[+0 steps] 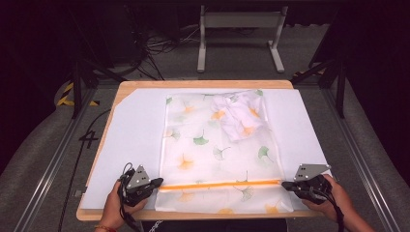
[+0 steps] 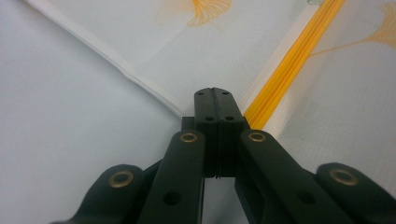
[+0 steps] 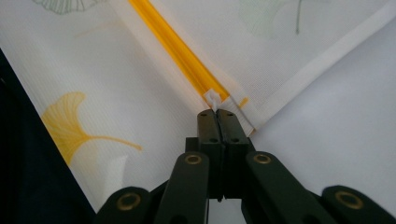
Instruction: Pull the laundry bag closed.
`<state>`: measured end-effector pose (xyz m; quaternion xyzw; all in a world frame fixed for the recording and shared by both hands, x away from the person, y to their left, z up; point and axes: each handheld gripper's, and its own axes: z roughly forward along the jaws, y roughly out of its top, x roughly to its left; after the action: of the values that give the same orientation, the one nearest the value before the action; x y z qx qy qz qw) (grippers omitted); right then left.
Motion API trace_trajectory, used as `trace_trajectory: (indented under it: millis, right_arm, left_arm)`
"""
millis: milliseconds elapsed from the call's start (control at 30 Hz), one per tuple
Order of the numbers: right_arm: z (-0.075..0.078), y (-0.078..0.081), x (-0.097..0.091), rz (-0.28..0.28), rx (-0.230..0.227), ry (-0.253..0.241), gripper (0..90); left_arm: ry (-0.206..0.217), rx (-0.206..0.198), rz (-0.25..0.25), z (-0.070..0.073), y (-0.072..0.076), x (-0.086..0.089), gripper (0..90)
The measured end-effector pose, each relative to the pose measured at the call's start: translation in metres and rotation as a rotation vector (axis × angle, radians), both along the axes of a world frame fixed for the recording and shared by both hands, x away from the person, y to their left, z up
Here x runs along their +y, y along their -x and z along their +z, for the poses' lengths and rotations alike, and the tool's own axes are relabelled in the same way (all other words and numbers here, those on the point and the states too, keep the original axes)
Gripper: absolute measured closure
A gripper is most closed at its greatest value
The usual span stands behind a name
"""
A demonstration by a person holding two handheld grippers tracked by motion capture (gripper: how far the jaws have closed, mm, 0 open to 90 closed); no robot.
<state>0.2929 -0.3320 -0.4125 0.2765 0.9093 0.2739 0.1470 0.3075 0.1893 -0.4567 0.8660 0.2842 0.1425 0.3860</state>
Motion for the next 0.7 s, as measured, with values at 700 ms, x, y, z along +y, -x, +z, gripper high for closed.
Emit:
trace_trajectory:
  millis: [700]
  right_arm:
    - [0.016,0.000,-0.015,-0.056,-0.212,-0.148,57.6]
  left_arm:
    - [-0.003,-0.148,0.107,0.019,0.007,0.027,62.3]
